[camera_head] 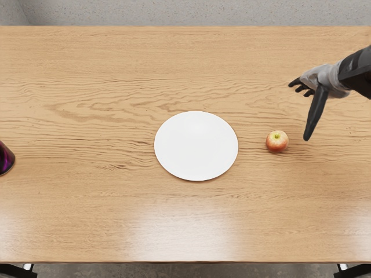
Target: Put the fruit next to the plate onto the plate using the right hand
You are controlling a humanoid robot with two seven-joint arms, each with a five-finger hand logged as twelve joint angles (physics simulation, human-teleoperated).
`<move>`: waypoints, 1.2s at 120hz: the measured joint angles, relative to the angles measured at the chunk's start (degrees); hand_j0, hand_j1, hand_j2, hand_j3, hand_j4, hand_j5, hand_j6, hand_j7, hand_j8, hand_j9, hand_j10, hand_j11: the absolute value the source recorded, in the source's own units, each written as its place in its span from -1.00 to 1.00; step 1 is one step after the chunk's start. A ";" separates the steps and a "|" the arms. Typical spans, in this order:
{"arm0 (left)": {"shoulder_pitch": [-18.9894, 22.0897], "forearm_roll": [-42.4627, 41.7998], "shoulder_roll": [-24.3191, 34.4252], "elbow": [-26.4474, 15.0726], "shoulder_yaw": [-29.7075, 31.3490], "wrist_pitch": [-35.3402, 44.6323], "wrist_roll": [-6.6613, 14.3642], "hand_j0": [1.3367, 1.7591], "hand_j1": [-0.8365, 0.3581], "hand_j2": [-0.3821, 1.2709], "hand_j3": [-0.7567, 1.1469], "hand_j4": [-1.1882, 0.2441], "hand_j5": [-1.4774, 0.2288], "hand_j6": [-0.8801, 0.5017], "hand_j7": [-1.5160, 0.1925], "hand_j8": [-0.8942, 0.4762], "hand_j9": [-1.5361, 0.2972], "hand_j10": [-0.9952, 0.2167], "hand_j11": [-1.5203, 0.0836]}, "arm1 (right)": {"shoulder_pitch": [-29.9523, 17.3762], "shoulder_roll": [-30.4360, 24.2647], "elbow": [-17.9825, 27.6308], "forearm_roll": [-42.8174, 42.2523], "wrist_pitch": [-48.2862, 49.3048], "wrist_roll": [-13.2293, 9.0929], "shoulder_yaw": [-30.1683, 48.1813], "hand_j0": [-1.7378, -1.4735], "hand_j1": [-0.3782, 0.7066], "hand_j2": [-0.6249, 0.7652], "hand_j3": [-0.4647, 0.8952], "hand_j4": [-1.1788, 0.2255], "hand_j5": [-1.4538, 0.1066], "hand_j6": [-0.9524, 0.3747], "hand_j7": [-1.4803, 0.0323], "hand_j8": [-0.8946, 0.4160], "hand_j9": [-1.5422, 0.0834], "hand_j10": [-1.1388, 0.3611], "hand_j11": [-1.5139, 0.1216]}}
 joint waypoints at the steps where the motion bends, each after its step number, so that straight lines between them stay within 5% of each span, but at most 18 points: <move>1: 0.00 0.00 0.00 0.00 0.00 0.00 0.00 0.52 0.98 -0.54 -0.21 0.66 0.73 0.27 0.77 0.30 0.68 0.64 0.90 | -0.03 0.21 0.34 0.19 -1.11 0.00 -0.22 -0.40 -0.93 -0.10 -0.32 0.67 0.85 0.42 0.94 0.35 0.88 0.51 0.84; 20: 0.00 0.00 0.00 0.00 0.00 -0.01 0.01 0.52 0.98 -0.54 -0.21 0.66 0.73 0.27 0.77 0.30 0.68 0.64 0.90 | -2.86 7.95 3.22 1.94 -16.26 0.00 -0.92 -0.40 -0.77 -0.12 -0.32 0.57 0.73 0.31 0.82 0.24 0.77 0.41 0.73; 64: 0.00 0.00 0.00 0.00 0.00 -0.01 0.01 0.52 0.98 -0.54 -0.20 0.66 0.73 0.27 0.77 0.30 0.68 0.64 0.90 | -7.36 16.07 4.78 0.84 -32.14 0.00 -5.10 -0.40 -0.61 -0.14 -0.32 0.46 0.61 0.21 0.70 0.13 0.66 0.32 0.61; 144: 0.00 0.00 0.00 0.00 0.00 0.00 0.01 0.52 0.98 -0.54 -0.21 0.66 0.73 0.27 0.77 0.30 0.68 0.64 0.90 | -14.34 20.99 0.00 -2.12 -35.13 0.00 -5.32 -0.40 -0.44 -0.17 -0.32 0.35 0.48 0.09 0.56 0.01 0.53 0.21 0.48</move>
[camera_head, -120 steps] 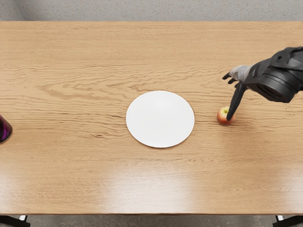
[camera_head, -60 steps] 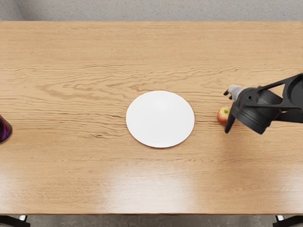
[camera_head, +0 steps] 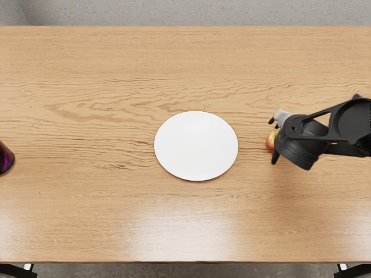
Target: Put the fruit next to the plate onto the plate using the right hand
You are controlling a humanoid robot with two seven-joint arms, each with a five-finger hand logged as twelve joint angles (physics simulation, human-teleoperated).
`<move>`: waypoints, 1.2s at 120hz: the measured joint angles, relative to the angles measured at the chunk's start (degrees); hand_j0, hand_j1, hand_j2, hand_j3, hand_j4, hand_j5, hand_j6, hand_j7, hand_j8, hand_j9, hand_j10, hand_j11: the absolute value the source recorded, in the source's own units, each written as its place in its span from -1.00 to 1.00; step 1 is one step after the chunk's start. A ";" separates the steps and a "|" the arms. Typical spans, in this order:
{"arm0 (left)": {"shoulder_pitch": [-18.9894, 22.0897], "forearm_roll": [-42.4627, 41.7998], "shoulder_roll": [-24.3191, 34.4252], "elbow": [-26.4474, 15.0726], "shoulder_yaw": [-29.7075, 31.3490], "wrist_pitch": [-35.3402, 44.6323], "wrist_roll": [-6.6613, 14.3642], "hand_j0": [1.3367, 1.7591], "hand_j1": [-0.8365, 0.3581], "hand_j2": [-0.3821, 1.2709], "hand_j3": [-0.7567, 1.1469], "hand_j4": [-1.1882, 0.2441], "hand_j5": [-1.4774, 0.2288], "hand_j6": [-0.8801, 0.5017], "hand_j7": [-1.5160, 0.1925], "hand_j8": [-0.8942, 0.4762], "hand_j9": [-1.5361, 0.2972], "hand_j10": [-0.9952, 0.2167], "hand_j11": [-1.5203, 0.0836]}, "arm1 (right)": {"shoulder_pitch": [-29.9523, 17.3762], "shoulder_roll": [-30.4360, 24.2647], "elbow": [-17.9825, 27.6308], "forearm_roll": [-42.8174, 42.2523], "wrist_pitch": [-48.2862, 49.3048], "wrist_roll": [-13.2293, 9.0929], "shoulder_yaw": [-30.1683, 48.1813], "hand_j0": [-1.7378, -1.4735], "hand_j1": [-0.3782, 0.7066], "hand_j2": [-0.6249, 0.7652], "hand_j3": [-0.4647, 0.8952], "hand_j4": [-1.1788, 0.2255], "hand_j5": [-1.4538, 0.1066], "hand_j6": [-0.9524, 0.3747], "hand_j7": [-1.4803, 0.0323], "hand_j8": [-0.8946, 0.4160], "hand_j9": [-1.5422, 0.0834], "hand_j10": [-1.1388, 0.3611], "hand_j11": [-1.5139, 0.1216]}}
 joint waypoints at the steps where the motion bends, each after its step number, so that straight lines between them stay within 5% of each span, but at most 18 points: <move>1: 0.00 0.00 0.00 0.00 0.00 0.00 0.00 0.52 0.98 -0.54 -0.21 0.66 0.73 0.27 0.77 0.30 0.68 0.64 0.90 | -0.05 0.06 -0.07 0.00 0.00 0.00 -0.04 -0.40 -0.44 -0.17 -0.32 0.35 0.48 0.09 0.56 0.01 0.53 0.21 0.48; 88: 0.00 0.00 0.00 0.00 0.00 0.00 0.00 0.52 0.98 -0.54 -0.21 0.66 0.73 0.27 0.77 0.30 0.68 0.64 0.90 | -2.42 0.98 -3.73 -3.19 -0.01 0.00 -0.55 -0.40 -0.43 -0.17 -0.32 0.34 0.47 0.08 0.55 0.00 0.52 0.20 0.48; 122: 0.00 0.00 0.00 0.00 0.00 0.01 0.00 0.52 0.98 -0.54 -0.21 0.66 0.73 0.27 0.77 0.30 0.68 0.64 0.90 | -3.05 1.27 -4.11 -3.20 -0.01 0.00 -0.17 -0.40 -0.33 -0.18 -0.32 0.28 0.40 0.01 0.48 -0.06 0.45 0.14 0.41; 144: 0.00 0.00 0.00 0.00 0.00 0.01 0.00 0.52 0.98 -0.54 -0.21 0.66 0.73 0.27 0.77 0.30 0.68 0.64 0.90 | -4.10 1.39 -4.18 -3.19 -0.01 0.00 1.01 -0.40 -0.07 -0.21 -0.32 0.12 0.20 -0.16 0.28 -0.24 0.26 -0.01 0.22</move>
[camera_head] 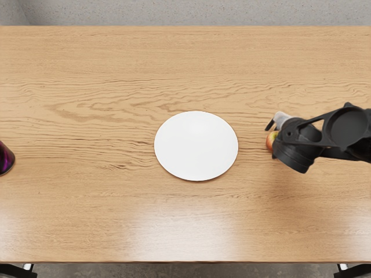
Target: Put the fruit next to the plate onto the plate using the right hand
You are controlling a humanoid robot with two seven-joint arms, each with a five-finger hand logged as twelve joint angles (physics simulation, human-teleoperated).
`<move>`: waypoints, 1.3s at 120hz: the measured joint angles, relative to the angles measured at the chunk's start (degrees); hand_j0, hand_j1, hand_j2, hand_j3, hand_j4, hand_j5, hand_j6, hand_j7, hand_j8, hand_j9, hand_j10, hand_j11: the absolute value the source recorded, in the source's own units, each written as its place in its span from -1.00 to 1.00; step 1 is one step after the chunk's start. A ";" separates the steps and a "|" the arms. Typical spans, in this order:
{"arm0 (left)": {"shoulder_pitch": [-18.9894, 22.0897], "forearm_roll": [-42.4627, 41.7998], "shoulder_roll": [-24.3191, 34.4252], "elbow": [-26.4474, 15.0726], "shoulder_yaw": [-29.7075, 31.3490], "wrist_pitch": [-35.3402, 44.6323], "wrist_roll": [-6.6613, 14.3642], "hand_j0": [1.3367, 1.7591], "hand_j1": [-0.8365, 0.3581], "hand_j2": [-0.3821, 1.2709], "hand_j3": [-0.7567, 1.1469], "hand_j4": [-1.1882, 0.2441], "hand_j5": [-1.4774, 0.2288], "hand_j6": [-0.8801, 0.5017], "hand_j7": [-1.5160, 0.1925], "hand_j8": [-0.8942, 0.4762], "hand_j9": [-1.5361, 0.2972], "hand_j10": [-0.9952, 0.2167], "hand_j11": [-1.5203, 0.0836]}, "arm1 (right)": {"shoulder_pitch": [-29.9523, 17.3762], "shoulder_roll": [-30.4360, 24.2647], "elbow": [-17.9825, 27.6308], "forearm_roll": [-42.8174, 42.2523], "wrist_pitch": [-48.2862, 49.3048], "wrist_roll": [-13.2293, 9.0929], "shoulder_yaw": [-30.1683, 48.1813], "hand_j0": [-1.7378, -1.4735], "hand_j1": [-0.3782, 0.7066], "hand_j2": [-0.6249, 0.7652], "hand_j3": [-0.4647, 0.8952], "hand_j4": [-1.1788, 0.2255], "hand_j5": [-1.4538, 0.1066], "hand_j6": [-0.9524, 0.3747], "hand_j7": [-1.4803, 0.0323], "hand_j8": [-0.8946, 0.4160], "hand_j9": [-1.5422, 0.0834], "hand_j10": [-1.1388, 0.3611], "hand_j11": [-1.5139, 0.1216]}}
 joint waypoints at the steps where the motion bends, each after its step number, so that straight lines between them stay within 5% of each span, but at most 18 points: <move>1: 0.00 0.00 0.00 0.00 0.00 0.00 0.00 0.52 0.98 -0.54 -0.21 0.66 0.73 0.27 0.77 0.30 0.68 0.64 0.90 | -0.02 0.00 -0.01 0.00 0.00 0.00 0.04 -0.40 -0.06 -0.21 -0.32 0.11 0.20 -0.17 0.27 -0.25 0.26 -0.01 0.22; 14: 0.00 0.00 0.00 0.00 0.00 -0.01 0.00 0.52 0.98 -0.54 -0.21 0.66 0.73 0.27 0.77 0.30 0.68 0.64 0.90 | -0.93 -0.01 -2.38 -0.17 0.02 0.00 0.43 -0.39 0.03 -0.16 -0.32 0.03 0.09 -0.26 0.16 -0.34 0.15 -0.09 0.11; 31: 0.00 0.00 0.00 0.00 0.00 0.00 -0.01 0.52 0.98 -0.54 -0.21 0.66 0.73 0.27 0.77 0.30 0.68 0.64 0.90 | -4.94 -0.61 -5.58 -0.68 0.15 -0.39 6.73 -0.25 0.04 -0.22 -0.32 -0.26 -0.28 -0.16 -0.19 -0.17 -0.21 -0.25 -0.25; 42: 0.00 0.00 0.00 0.00 -0.01 -0.01 -0.01 0.52 0.98 -0.54 -0.21 0.66 0.73 0.27 0.77 0.30 0.68 0.64 0.89 | -5.86 -3.20 -6.24 -0.58 0.27 -0.09 12.01 -0.28 0.07 0.10 -0.32 -0.34 -0.41 -0.18 -0.32 -0.16 -0.34 -0.28 -0.38; 54: 0.00 0.01 0.00 0.00 -0.01 0.00 0.00 0.52 0.98 -0.54 -0.21 0.66 0.73 0.27 0.77 0.30 0.68 0.64 0.89 | -7.94 -10.75 -7.23 -0.51 3.07 -0.01 23.95 -0.28 0.03 0.14 -0.32 -0.39 -0.51 -0.23 -0.40 -0.16 -0.43 -0.28 -0.45; 76: 0.00 0.01 0.00 0.00 -0.01 -0.01 0.00 0.52 0.98 -0.54 -0.21 0.66 0.73 0.27 0.77 0.30 0.67 0.64 0.89 | -21.86 -19.34 -13.67 0.11 29.58 0.04 52.68 -0.28 0.01 0.16 -0.32 -0.35 -0.61 -0.20 -0.49 -0.11 -0.51 -0.27 -0.55; 88: 0.00 0.01 0.00 0.00 -0.02 -0.01 -0.01 0.52 0.98 -0.54 -0.21 0.66 0.73 0.27 0.77 0.30 0.67 0.64 0.89 | -28.22 -15.36 -19.27 -0.05 40.17 0.00 61.98 -0.29 0.07 0.20 -0.32 -0.33 -0.65 -0.16 -0.51 -0.08 -0.54 -0.25 -0.57; 107: 0.00 0.01 0.00 0.00 -0.02 0.01 0.00 0.52 0.98 -0.54 -0.21 0.66 0.73 0.27 0.77 0.30 0.67 0.64 0.89 | -31.84 -4.83 -25.83 -2.24 45.35 -0.03 66.23 -0.29 0.08 0.20 -0.32 -0.32 -0.67 -0.15 -0.53 -0.06 -0.54 -0.23 -0.58; 147: 0.00 0.01 0.00 0.00 -0.01 0.00 -0.01 0.52 0.98 -0.54 -0.21 0.66 0.73 0.27 0.77 0.30 0.67 0.64 0.89 | -32.99 3.04 -28.59 -4.21 46.92 -0.06 67.23 -0.29 0.10 0.26 -0.32 -0.31 -0.69 -0.14 -0.54 -0.05 -0.55 -0.22 -0.58; 156: 0.00 0.00 0.00 0.00 -0.01 -0.01 -0.01 0.52 0.98 -0.54 -0.21 0.66 0.73 0.27 0.77 0.30 0.67 0.64 0.89 | -32.48 2.84 -28.76 -5.20 46.80 -0.04 67.51 -0.32 -0.15 0.17 -0.32 -0.06 -0.28 -0.04 -0.14 0.05 -0.17 -0.09 -0.20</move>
